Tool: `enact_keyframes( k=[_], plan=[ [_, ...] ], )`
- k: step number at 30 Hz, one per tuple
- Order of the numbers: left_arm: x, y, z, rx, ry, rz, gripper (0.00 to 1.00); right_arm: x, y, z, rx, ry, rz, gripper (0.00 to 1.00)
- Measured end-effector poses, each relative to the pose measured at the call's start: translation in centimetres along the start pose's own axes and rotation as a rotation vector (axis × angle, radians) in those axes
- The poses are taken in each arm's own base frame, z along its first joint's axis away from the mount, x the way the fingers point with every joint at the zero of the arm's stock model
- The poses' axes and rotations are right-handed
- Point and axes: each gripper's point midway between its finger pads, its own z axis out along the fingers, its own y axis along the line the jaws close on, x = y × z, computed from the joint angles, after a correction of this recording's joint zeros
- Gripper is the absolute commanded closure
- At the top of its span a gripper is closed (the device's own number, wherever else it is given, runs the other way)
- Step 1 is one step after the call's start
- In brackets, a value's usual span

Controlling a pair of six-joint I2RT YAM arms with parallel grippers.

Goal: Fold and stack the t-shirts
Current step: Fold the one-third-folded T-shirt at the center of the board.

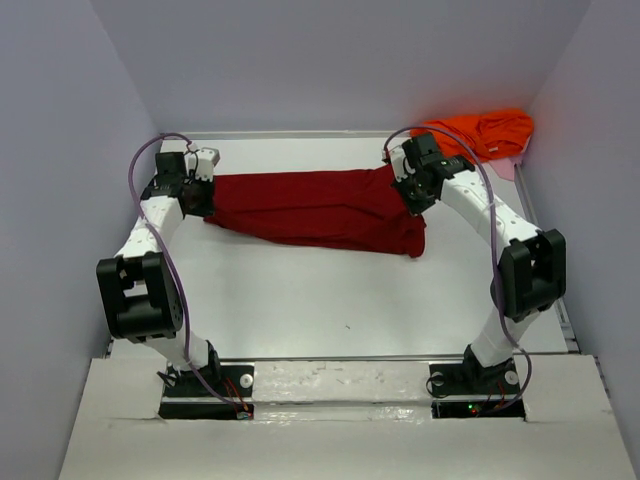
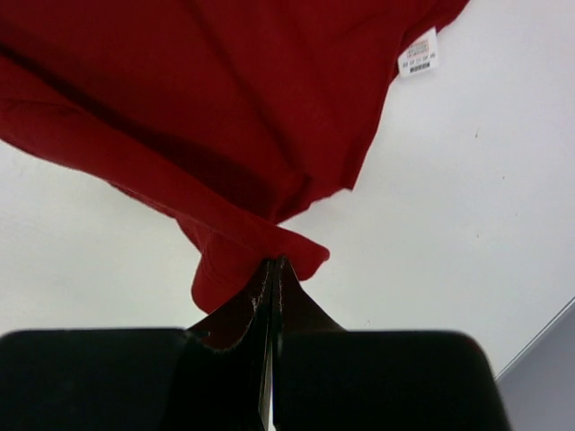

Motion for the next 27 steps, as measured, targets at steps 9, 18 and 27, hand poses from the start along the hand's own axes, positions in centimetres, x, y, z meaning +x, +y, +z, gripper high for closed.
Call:
enact_keyframes(
  k=[9,18,27],
  plan=[
    [0.5,0.4,2.6,0.016,0.039,-0.028,1.0,-2.9,-1.3,3.2,0.045,-0.001,0.011,1.0],
    [-1.1,1.2,4.1,0.014,0.028,-0.031,1.0,-6.1,-3.9,3.7,0.095,-0.057,0.032,1.0],
    [-5.2,2.7,5.9,0.006,-0.012,-0.036,1.0,-7.3,-6.9,5.1,0.136,-0.067,0.062,1.0]
  ],
)
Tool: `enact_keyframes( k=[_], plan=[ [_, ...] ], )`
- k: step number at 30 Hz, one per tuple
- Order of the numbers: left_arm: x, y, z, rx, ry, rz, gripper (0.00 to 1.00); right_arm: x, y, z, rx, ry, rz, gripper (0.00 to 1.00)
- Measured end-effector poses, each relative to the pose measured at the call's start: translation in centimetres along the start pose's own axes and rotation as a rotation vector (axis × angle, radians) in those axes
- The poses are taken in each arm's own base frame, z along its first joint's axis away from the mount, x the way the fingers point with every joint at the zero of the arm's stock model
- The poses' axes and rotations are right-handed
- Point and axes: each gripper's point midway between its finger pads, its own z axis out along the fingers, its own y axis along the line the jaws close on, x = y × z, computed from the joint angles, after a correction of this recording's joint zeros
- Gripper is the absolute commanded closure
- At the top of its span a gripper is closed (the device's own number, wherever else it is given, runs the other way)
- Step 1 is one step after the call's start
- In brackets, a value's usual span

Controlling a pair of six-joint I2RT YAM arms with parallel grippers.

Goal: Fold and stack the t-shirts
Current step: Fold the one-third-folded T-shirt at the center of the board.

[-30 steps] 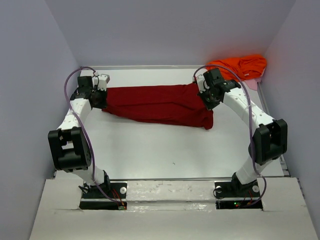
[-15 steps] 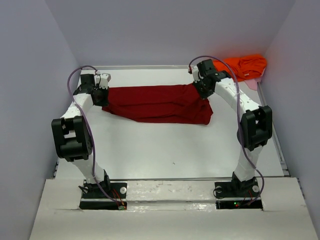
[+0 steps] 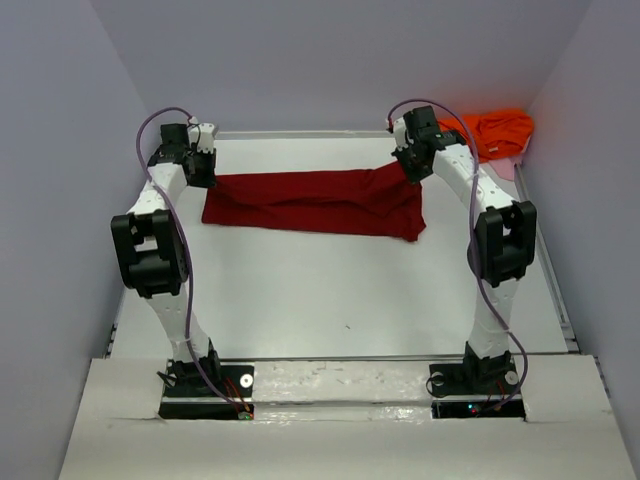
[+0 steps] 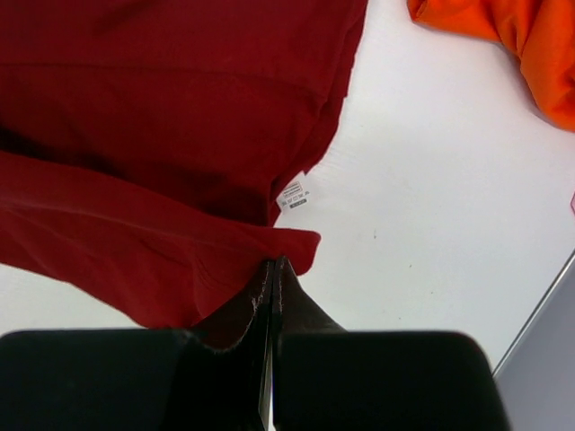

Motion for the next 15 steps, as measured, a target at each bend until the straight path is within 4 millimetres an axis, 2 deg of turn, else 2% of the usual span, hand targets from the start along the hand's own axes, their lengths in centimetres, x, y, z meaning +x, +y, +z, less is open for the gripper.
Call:
enact_keyframes(
  k=[3,6,7,8,9,10,11,13,15],
  plan=[
    [-1.2,0.5,1.3,0.003,-0.006,-0.01,1.0,0.4,-0.1,1.5,0.002,0.024,0.001,1.0],
    [-1.3,0.9,2.7,0.008,0.008,-0.024,1.0,1.1,-0.1,3.1,0.002,0.049,0.002,1.0],
    [-0.8,0.9,3.4,0.012,0.024,-0.033,0.8,1.7,0.1,4.1,-0.001,0.069,0.002,1.0],
    [-0.3,0.9,3.8,0.015,0.039,-0.038,0.65,2.0,0.2,4.6,-0.003,0.081,0.0,1.0],
    [0.2,0.9,4.3,0.018,0.054,-0.044,0.53,2.3,0.3,5.1,-0.003,0.091,-0.001,0.96],
    [0.6,1.0,4.6,0.021,0.064,-0.047,0.39,2.6,0.4,5.7,-0.001,0.101,-0.003,0.86],
    [1.2,0.9,5.2,0.029,0.079,-0.06,0.34,2.9,0.5,6.2,0.001,0.111,-0.005,0.68],
    [1.9,0.8,5.7,0.036,0.098,-0.064,0.17,3.4,0.7,7.3,0.005,0.129,0.0,0.56],
    [2.3,0.7,5.9,0.044,0.107,-0.073,0.16,3.9,0.8,8.0,0.005,0.146,-0.004,0.47]
  ],
)
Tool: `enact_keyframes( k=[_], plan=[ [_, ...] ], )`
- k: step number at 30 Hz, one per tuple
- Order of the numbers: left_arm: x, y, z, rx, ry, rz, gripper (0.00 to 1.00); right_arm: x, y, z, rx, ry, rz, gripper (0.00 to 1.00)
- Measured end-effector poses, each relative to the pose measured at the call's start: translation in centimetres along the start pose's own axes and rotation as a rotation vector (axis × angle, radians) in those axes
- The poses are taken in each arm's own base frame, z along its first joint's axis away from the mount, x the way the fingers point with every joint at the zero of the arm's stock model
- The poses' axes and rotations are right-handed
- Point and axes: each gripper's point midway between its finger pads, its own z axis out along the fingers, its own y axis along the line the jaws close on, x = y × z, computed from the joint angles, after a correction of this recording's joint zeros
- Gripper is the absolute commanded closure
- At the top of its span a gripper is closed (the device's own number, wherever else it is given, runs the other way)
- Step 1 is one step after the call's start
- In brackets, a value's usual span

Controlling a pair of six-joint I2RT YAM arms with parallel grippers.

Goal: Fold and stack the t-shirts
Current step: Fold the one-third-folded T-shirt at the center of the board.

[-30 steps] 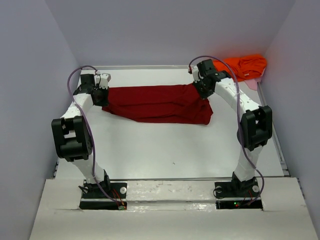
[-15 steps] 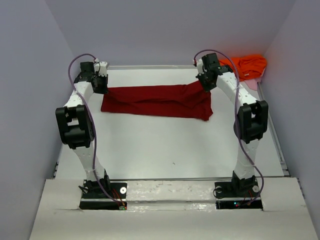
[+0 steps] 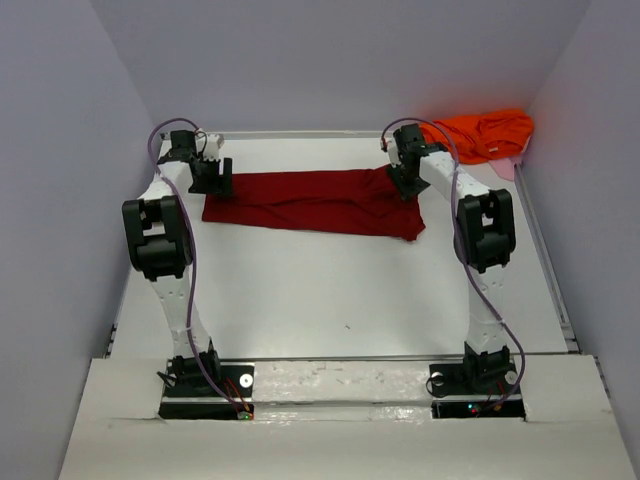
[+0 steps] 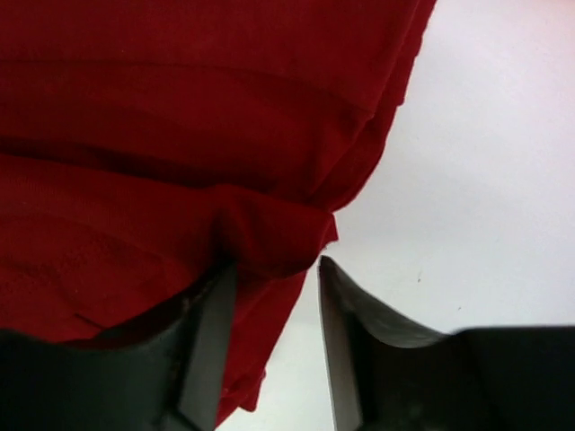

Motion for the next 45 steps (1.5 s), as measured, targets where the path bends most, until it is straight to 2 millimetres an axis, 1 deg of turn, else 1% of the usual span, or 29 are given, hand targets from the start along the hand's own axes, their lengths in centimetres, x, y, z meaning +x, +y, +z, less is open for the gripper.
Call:
enact_keyframes(
  k=[1,2,4,6,8,10,12,13,15,17,19,21,26,30,33,36,39,42,45],
  plan=[
    [-0.1,-0.1,0.0,0.004,-0.004,0.0,0.12,0.2,0.0,0.2,0.001,0.006,0.0,0.45],
    [-0.3,0.0,0.0,0.006,-0.014,0.003,0.1,0.2,0.0,0.2,0.001,0.006,0.0,0.45],
    [-0.4,-0.1,-0.2,0.008,-0.03,0.007,0.09,-0.1,-0.1,-0.1,0.005,-0.004,0.004,0.42],
    [-0.3,-0.3,-0.9,0.007,-0.038,0.011,0.09,-0.4,-0.2,-0.4,0.01,-0.014,0.008,0.42],
    [-0.3,-0.6,-2.1,0.005,-0.051,0.016,0.09,-0.6,-0.5,-1.2,0.019,-0.034,0.012,0.41],
    [-0.9,-1.0,-3.7,0.002,-0.086,0.031,0.09,-0.6,-0.8,-2.2,0.023,-0.048,0.014,0.4],
    [-1.5,-1.6,-5.5,0.0,-0.122,0.045,0.09,-0.6,-1.0,-3.6,0.028,-0.066,0.018,0.4],
    [-1.8,-1.9,-6.4,0.0,-0.14,0.052,0.09,-0.6,-1.3,-4.6,0.032,-0.081,0.021,0.4],
    [-1.9,-2.4,-7.7,0.002,-0.166,0.065,0.09,-0.6,-1.5,-5.7,0.035,-0.1,0.024,0.4],
    [-1.6,-2.8,-8.4,0.008,-0.176,0.072,0.09,-0.5,-1.3,-7.1,0.021,-0.125,0.026,0.39],
    [-0.9,-3.2,-8.7,0.019,-0.17,0.076,0.1,-0.2,-1.0,-7.6,0.001,-0.135,0.025,0.39],
    [0.2,-3.3,-8.1,0.031,-0.146,0.074,0.1,0.2,-0.5,-7.7,-0.023,-0.133,0.023,0.39],
    [3.6,-3.5,-6.7,0.043,-0.066,0.051,0.1,1.7,1.6,-6.4,-0.108,-0.096,0.019,0.39],
    [4.6,-3.2,-5.4,0.031,-0.028,0.045,0.1,2.1,3.6,-5.2,-0.201,-0.08,0.029,0.39],
    [6.0,-2.8,-3.7,0.018,0.026,0.035,0.1,2.6,4.7,-4.1,-0.246,-0.057,0.034,0.39],
    [6.6,-2.6,-2.6,0.007,0.059,0.028,0.1,3.2,5.7,-2.9,-0.285,-0.029,0.036,0.39],
    [6.5,-2.4,-1.6,-0.005,0.079,0.033,0.11,4.1,6.6,-1.5,-0.316,0.008,0.036,0.4],
    [6.3,-2.3,-1.1,-0.015,0.085,0.037,0.11,4.7,7.1,-0.8,-0.33,0.031,0.038,0.39],
    [6.4,-2.3,-1.0,-0.022,0.095,0.04,0.11,5.1,7.3,-0.7,-0.335,0.04,0.038,0.39]
  ],
)
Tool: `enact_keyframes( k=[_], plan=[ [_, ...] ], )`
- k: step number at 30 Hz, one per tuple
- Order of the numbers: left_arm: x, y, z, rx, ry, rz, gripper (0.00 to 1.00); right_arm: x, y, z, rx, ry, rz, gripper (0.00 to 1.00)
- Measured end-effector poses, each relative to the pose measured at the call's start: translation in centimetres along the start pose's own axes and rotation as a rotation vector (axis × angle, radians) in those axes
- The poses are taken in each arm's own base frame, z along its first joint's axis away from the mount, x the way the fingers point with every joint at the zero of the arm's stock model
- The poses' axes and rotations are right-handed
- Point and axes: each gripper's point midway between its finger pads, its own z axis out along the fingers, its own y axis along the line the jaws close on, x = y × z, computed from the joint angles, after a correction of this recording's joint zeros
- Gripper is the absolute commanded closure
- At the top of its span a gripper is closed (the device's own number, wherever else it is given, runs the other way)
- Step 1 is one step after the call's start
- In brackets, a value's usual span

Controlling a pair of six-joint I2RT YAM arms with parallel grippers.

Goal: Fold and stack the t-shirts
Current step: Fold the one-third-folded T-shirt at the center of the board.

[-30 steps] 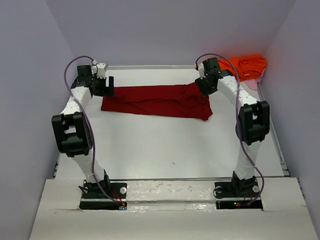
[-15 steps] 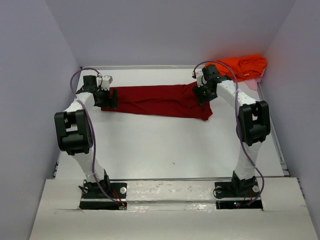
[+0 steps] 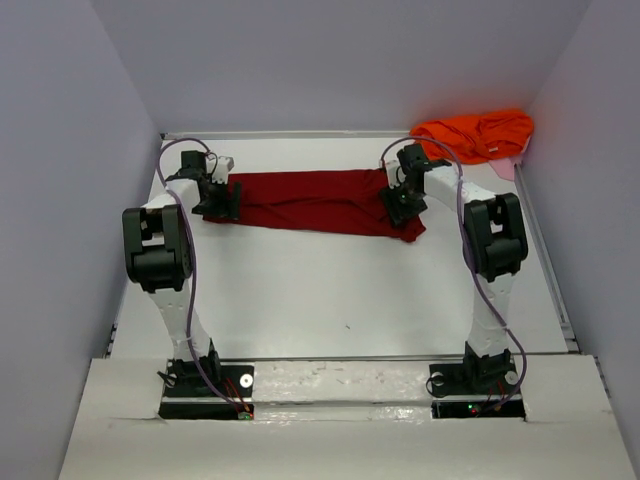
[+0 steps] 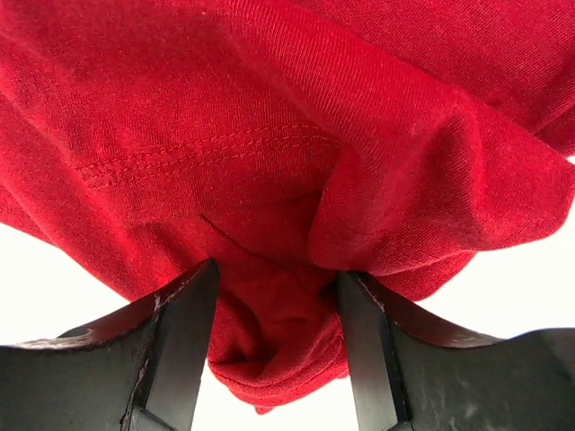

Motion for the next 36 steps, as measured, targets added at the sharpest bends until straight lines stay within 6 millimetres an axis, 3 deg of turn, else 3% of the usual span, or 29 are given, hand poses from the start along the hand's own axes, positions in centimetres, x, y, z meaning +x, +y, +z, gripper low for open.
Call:
enact_keyframes(
  k=[5,11,18,24,30,36],
  plan=[
    [0.6,-0.1,0.0,0.005,0.021,0.007,0.11,1.2,0.2,-0.2,0.008,-0.002,-0.003,0.4],
    [1.9,-0.6,-0.8,0.016,0.036,0.021,0.11,5.4,0.6,-1.7,0.031,0.062,-0.002,0.39],
    [3.2,-1.6,-1.6,0.042,0.057,0.03,0.11,6.9,0.3,-2.5,0.065,0.101,0.003,0.39],
    [2.9,-1.9,-1.7,0.057,0.047,0.026,0.11,6.2,0.3,-3.2,0.069,0.093,0.021,0.39],
    [2.8,-2.2,-1.7,0.077,0.039,0.017,0.11,2.6,-0.1,-4.5,0.072,0.008,0.03,0.39],
    [2.7,-2.2,-1.7,0.076,0.039,0.015,0.11,1.0,-0.7,-2.4,0.072,0.014,0.035,0.39]
  ],
)
